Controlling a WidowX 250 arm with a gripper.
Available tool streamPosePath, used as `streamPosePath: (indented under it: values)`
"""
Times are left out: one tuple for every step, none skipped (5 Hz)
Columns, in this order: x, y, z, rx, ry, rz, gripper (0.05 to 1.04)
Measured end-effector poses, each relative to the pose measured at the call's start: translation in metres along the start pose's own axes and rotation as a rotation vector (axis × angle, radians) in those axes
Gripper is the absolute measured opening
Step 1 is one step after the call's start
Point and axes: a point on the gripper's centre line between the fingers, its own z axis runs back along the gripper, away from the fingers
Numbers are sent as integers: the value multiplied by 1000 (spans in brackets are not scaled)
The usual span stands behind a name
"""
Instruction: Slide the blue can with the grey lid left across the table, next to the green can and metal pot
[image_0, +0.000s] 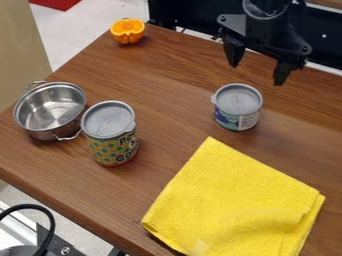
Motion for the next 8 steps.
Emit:
streamPosePath:
  values:
    - [-8,-1,-10,2,40,-14,998]
    - [-4,-9,-19,-40,55,-232,998]
    - [7,-10,-29,-119,47,-423,998]
    - [11,-11,-44,-239,107,-622,998]
    - [12,-12,-51,-364,156,-733,998]
    - [9,-9,-56,-392,153,-799,998]
    - [5,-10,-62,-387,128,-827,998]
    - [-6,-15,-73,-353,112,-872,998]
